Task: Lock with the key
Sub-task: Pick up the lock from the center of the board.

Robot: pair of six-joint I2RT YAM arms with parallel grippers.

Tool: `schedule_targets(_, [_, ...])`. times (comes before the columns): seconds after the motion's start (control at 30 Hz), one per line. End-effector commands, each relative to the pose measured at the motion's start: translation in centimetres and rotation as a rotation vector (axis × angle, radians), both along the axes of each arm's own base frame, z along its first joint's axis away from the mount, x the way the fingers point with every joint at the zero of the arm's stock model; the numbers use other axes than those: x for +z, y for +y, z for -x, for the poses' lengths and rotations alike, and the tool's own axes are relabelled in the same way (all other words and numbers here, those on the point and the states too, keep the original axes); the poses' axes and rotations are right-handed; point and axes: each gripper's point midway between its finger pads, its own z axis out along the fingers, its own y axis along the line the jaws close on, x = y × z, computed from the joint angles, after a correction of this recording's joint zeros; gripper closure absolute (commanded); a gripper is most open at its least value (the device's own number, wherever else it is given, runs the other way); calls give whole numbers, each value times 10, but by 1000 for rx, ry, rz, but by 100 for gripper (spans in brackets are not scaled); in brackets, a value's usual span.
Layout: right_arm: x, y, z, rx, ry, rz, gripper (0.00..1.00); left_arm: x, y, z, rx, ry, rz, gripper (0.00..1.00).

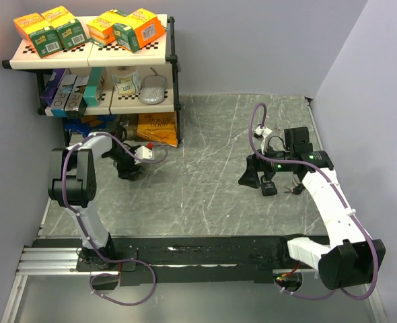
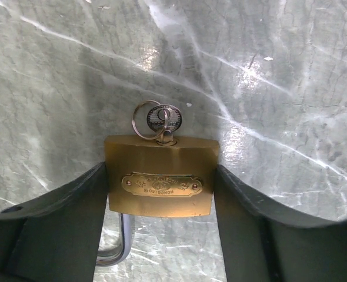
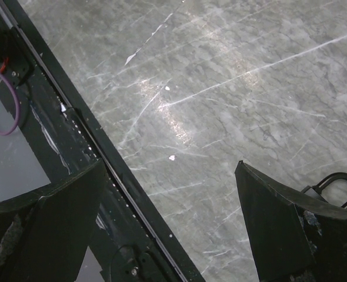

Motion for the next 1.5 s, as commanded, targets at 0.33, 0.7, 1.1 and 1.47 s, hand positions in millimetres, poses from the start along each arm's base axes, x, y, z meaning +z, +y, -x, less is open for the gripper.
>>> schedule_targets(0.33, [-3, 27, 1, -96, 233, -226, 0, 64, -81, 38, -115, -64, 80, 95])
schedule_targets(0.7, [4, 51, -17, -116, 332, -380, 4, 159, -221, 86, -374, -245, 198, 99])
schedule_targets(1.1, [-5, 89, 5, -20, 409, -435, 19, 200, -292, 118, -434, -349, 274, 99])
schedule_targets(1.47, [2, 107, -2, -8, 470, -498, 26, 222, -318, 123, -389, -416, 347, 99])
